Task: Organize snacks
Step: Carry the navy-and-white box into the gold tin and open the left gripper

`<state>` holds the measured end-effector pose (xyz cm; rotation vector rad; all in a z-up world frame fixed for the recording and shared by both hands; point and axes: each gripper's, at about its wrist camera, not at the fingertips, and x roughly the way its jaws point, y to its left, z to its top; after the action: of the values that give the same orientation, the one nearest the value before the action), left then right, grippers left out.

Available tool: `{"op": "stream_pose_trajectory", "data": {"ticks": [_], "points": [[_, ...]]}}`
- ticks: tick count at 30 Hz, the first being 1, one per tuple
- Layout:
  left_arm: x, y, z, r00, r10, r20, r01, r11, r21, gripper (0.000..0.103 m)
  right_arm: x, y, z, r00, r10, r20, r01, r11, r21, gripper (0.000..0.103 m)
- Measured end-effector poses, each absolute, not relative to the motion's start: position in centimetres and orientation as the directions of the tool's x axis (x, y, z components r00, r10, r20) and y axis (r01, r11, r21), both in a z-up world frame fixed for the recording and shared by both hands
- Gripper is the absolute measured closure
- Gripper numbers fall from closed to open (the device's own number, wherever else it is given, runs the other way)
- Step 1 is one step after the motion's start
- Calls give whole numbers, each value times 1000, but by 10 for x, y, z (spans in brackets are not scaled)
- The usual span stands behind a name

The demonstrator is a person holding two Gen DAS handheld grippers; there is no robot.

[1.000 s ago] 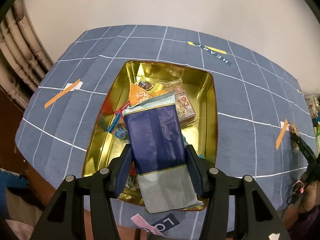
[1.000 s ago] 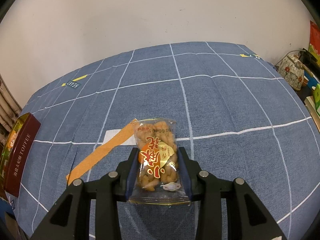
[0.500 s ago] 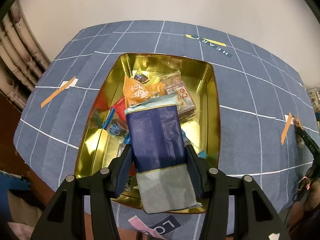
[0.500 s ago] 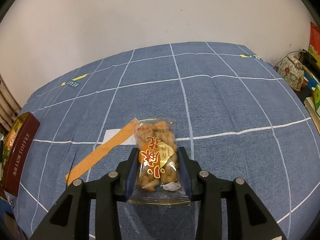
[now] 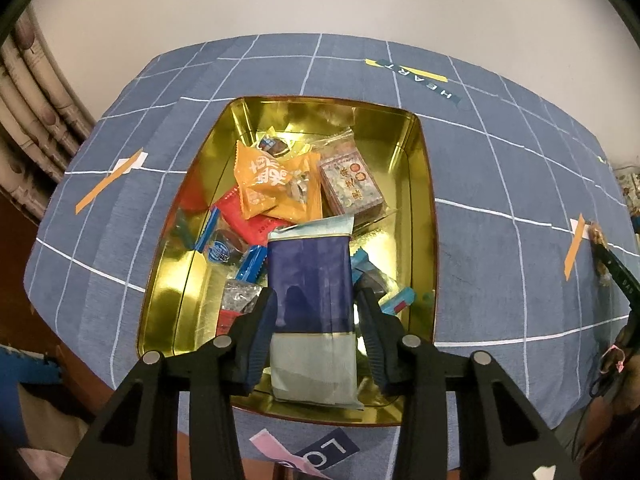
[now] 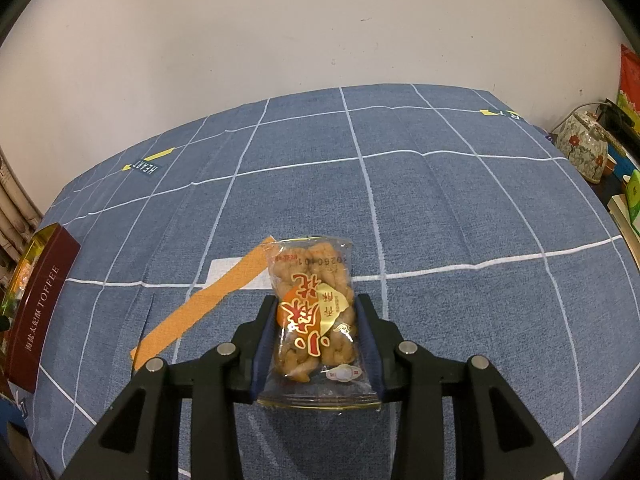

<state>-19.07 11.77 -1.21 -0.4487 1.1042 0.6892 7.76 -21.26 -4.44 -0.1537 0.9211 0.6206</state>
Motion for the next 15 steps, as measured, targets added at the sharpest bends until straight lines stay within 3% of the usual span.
{"op": "stream_pose_trajectory", "data": {"ticks": [10, 12, 15], "points": [[-206, 109, 12, 277, 333, -901, -740, 672, 21, 61, 77, -212, -44, 445, 434, -783, -563, 816, 132, 64], [-213, 106, 18, 280, 357, -891, -750, 661, 30, 52, 77, -212, -44, 444, 436, -783, -562, 816, 135, 64], [-224, 100, 27, 287, 403, -869, -760, 648, 49, 49, 78, -212, -44, 444, 436, -783, -562, 816, 135, 64]]}}
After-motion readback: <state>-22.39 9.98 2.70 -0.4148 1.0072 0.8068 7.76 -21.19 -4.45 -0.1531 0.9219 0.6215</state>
